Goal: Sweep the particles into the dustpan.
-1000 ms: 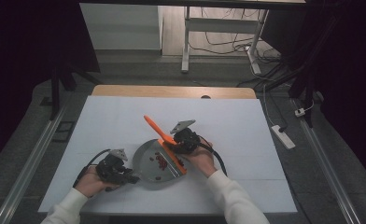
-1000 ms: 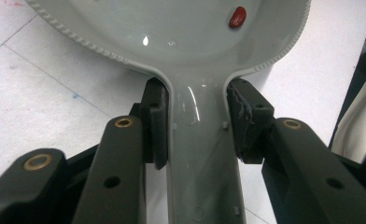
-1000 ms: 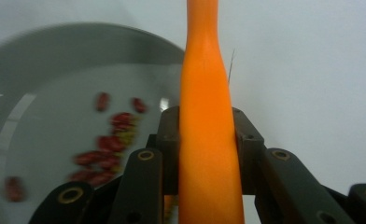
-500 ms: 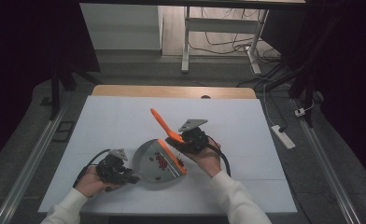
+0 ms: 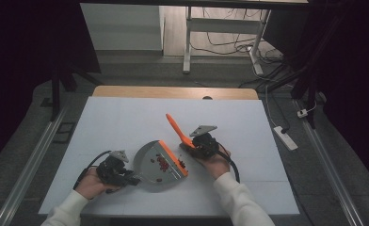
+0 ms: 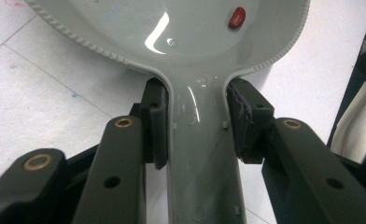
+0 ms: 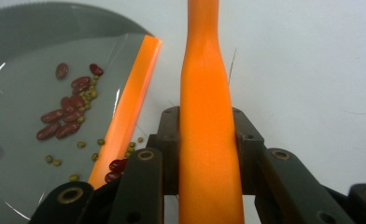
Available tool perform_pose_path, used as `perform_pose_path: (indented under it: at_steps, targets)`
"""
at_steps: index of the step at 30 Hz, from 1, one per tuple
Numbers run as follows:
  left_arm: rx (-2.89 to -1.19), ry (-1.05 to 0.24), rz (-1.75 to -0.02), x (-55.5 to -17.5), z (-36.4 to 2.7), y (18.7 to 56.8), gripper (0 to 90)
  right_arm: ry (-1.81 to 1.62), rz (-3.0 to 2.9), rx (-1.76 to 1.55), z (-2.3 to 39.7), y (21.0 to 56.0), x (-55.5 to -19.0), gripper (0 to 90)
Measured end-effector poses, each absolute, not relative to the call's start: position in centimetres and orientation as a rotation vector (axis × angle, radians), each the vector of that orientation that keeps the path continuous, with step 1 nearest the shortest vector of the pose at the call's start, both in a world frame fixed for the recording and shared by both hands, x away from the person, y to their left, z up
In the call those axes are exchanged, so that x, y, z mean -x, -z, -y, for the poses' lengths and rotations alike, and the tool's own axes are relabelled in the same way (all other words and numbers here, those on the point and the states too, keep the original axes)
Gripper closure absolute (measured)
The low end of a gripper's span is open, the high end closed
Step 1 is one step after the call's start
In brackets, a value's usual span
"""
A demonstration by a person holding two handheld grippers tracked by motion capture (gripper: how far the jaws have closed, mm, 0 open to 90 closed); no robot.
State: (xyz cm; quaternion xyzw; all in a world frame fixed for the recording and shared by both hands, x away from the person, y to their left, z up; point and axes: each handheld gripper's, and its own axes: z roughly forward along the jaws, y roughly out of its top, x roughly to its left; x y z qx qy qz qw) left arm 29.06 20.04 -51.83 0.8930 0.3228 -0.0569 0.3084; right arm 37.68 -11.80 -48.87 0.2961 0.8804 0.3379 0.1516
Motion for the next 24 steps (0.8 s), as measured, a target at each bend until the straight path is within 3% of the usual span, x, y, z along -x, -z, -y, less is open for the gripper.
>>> perform_pose_path:
  at_steps: [20, 24]
  targets:
    - [-2.36, 0.151, -0.856, -29.0, -20.0, 51.8, 62.3, -1.166, -2.63, -0.72, 8.0, 48.0, -34.2, 69.7]
    - [-2.363, 0.151, -0.851, -29.0, -20.1, 51.8, 62.3, -1.206, -2.561, -0.756, 9.3, 46.9, -34.7, 69.6]
